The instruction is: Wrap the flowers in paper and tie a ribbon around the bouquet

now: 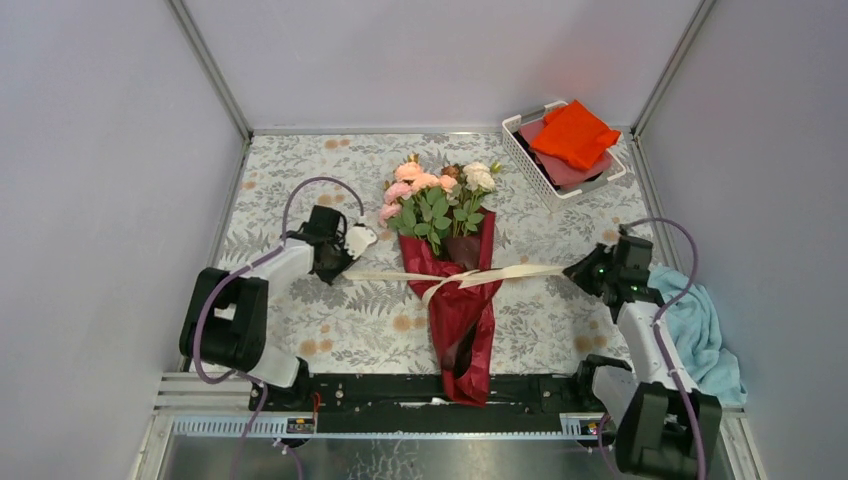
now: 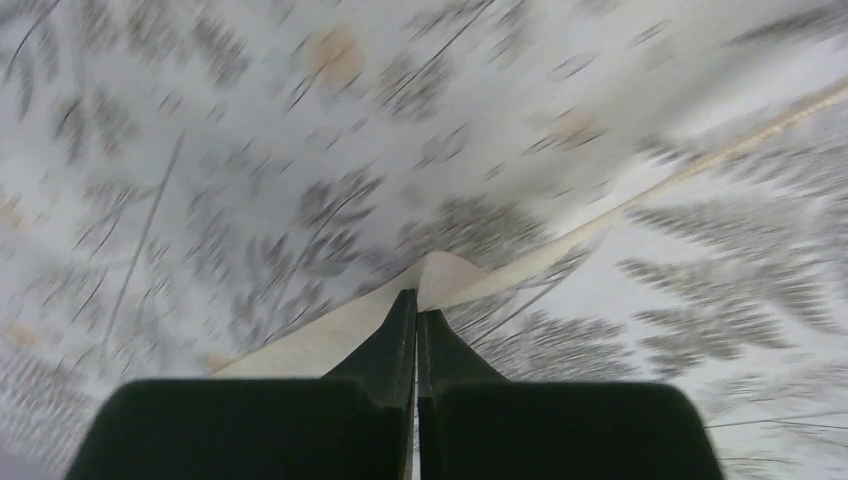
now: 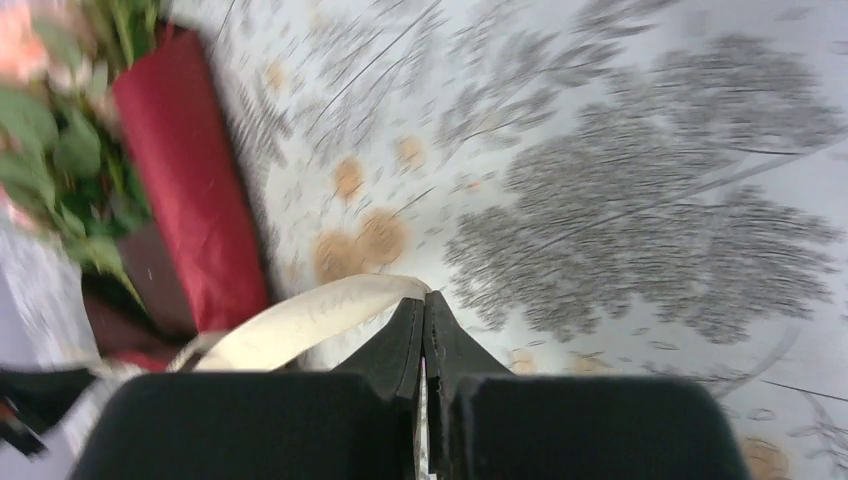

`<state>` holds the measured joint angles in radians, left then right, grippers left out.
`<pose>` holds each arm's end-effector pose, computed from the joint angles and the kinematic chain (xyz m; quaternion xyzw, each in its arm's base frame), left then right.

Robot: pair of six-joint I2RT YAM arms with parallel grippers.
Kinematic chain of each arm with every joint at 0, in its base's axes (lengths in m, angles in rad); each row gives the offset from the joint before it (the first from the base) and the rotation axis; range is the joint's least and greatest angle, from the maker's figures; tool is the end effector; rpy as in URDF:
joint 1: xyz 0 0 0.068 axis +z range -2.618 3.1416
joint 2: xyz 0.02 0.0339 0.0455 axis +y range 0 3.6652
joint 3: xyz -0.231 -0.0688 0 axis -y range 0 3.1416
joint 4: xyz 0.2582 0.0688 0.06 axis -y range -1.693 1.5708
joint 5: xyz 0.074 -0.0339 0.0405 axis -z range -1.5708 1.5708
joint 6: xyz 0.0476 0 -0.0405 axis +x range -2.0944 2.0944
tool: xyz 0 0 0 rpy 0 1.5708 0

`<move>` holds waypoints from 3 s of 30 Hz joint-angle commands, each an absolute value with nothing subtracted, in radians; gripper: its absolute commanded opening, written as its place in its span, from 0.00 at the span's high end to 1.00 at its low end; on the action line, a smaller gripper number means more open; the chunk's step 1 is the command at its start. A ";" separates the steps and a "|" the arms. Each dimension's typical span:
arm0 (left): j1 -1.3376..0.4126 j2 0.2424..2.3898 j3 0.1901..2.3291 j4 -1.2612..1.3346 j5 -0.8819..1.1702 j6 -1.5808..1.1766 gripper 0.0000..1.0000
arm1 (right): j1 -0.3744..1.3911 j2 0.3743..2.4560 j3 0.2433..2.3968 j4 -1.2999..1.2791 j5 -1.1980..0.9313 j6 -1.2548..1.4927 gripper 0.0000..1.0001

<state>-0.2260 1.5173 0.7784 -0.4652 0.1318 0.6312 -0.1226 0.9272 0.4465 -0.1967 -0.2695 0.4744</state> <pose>0.2738 -0.0694 0.1015 0.4187 0.8874 -0.0268 0.1912 0.2313 -0.0157 0.1570 0.2074 0.8713 0.1942 0.4003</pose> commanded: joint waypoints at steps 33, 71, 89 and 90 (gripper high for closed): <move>0.367 1.560 0.770 -0.366 0.072 0.927 1.00 | -0.580 1.091 0.407 0.046 -0.406 0.551 1.00; -0.732 1.432 0.958 -0.551 0.671 0.436 0.53 | 0.897 1.490 0.365 0.534 -0.498 1.001 1.00; -1.133 1.612 0.827 -0.339 0.400 0.572 0.47 | 0.862 1.371 0.405 0.253 -0.255 1.045 1.00; -1.151 1.615 0.818 -0.337 0.380 0.589 0.47 | 0.858 1.337 0.419 0.198 -0.227 1.042 1.00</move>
